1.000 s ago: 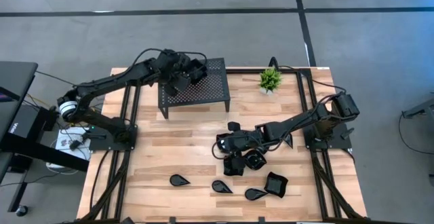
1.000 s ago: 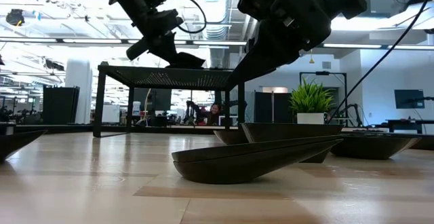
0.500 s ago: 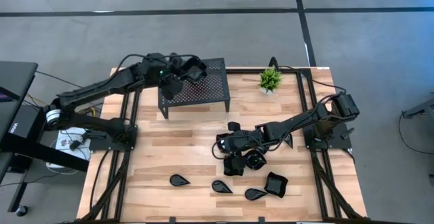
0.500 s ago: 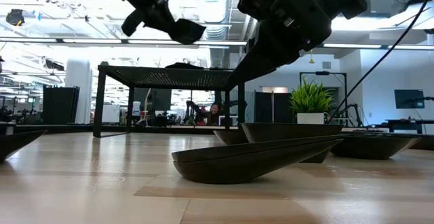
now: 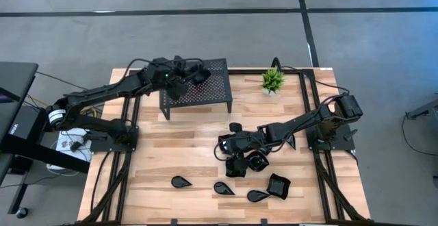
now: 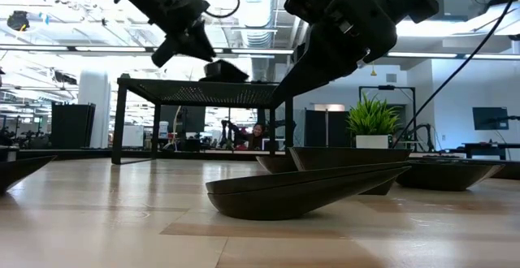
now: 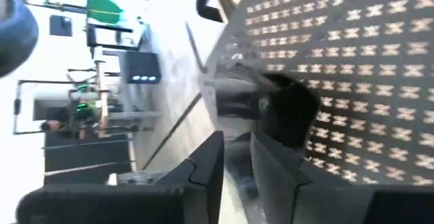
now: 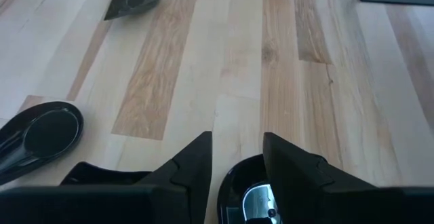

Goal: Pick & Place Mini shaped plates
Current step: Stack the black distorted square plate on top of the black distorted square plates on the shelf

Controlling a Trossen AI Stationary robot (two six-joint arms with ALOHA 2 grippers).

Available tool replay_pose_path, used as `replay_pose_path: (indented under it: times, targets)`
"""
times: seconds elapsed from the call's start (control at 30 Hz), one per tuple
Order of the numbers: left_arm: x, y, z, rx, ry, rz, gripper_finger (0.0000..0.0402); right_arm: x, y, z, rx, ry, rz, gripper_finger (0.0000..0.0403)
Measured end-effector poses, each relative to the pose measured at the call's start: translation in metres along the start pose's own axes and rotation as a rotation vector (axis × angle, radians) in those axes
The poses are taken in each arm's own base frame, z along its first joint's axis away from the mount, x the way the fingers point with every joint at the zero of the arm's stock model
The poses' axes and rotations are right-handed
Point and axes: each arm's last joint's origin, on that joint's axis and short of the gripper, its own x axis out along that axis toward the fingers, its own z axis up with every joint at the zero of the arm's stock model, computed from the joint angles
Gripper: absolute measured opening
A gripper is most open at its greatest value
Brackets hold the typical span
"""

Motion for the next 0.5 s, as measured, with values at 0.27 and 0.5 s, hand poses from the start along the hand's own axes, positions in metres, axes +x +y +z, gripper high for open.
replay_pose_path:
  times: [0.27,0.5]
  targets:
    - [0.002,-0.001,-0.003,-0.043,0.086,0.010,0.0129,0.000,0.000,0.000,0.000,0.000,0.000,0.0127]
    - [-0.026,0.002,0.031,-0.174,-0.075,0.076,0.0156,0.000,0.000,0.000,0.000,-0.004,-0.001,0.0127]
